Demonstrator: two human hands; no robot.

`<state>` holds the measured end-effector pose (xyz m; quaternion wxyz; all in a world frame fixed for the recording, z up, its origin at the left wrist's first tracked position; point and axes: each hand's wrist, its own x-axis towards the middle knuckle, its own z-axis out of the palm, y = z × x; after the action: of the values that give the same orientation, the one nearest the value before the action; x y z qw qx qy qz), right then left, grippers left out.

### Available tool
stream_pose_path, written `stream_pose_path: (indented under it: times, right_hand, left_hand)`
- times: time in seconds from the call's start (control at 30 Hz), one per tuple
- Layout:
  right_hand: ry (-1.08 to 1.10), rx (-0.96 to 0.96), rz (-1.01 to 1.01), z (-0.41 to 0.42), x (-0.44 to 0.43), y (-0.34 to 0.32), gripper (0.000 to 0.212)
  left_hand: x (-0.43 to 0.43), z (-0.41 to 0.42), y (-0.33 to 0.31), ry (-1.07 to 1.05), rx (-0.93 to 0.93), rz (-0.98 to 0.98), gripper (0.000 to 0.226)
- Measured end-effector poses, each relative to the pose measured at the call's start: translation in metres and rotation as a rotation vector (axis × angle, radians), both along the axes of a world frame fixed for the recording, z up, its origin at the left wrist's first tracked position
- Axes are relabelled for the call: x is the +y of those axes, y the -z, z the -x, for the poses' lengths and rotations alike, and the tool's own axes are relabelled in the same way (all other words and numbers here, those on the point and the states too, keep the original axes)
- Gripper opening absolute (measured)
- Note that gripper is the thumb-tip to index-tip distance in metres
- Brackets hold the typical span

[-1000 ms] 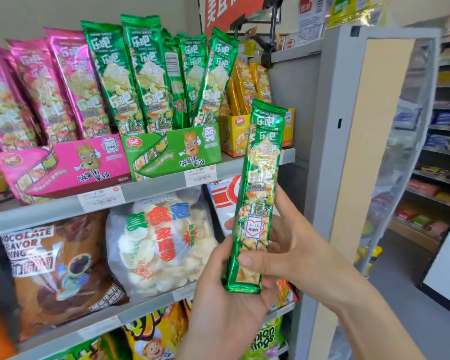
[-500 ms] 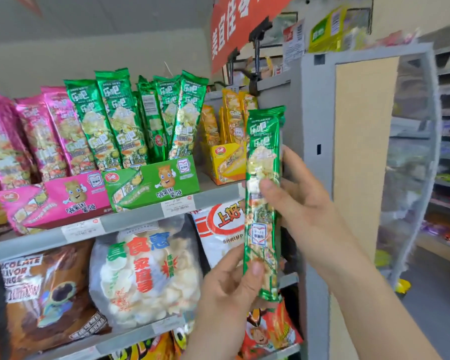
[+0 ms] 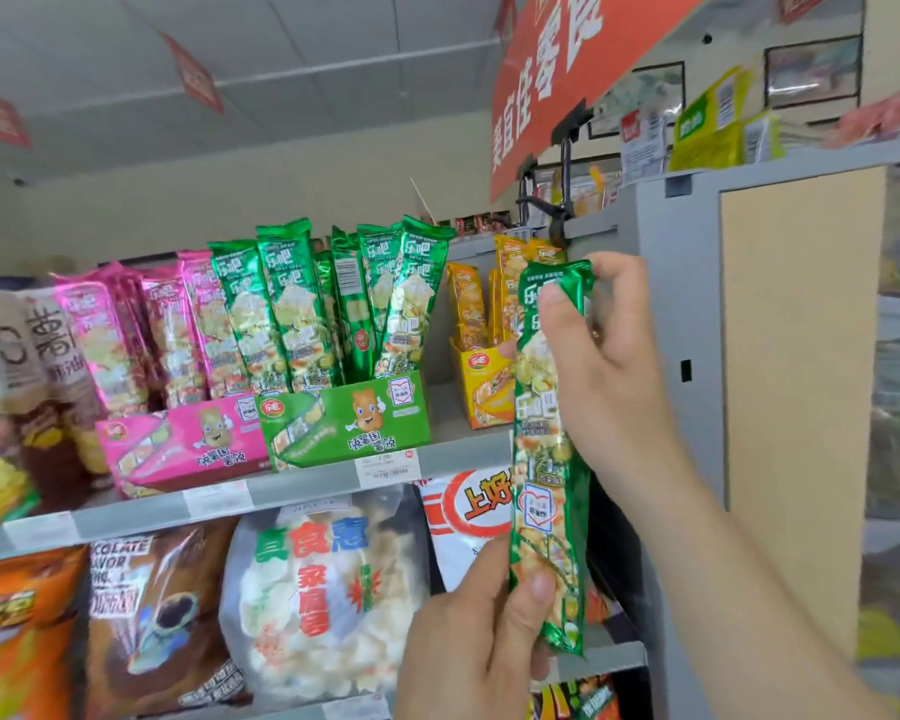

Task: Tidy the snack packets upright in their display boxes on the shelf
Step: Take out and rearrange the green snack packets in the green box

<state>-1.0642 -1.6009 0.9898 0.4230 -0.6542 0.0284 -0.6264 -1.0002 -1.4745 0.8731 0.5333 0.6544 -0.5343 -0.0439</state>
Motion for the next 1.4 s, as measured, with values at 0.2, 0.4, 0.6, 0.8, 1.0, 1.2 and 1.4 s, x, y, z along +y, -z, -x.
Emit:
stream_pose_path:
  times: [0.2, 0.4, 0.6, 0.8, 1.0, 1.2, 1.4]
  right_hand:
    - [0.056, -0.052, 0.104, -0.010, -0.014, -0.007, 0.015]
    - [0.247, -0.208, 0.247, -0.015, -0.003, -0.006, 0.032]
    - [0.150, -0.063, 0.187, -0.019, -0.007, -0.005, 0.076]
    - [-0.192, -0.210, -0.037, -0.029, -0.009, -0.013, 0.065]
    - [-0.584, -0.218, -0.276, -0.031, -0.017, -0.027, 0.059]
    - [-0.716, -0.115, -0.219, -0.030, -0.024, -0.039, 0.044]
    - [-0.511, -0.020, -0.174, -0.027, -0.037, -0.048, 0.015]
  left_hand:
    - [-0.006, -0.010, -0.004, -0.035, 0.170, 0.088, 0.049]
    - [-0.015, -0.017, -0.006, -0.084, 0.088, 0.154, 0.045]
    - [-0.018, -0.027, -0.024, -0.249, -0.084, 0.135, 0.065]
    - [-0.024, -0.033, -0.043, -0.288, -0.267, 0.019, 0.075]
    - [-0.023, -0.038, -0.069, -0.142, -0.322, -0.061, 0.057]
    - [-0.019, -0.045, -0.093, 0.039, -0.368, -0.177, 0.042]
    - [-0.004, -0.065, -0.148, -0.094, -0.949, -0.014, 0.017]
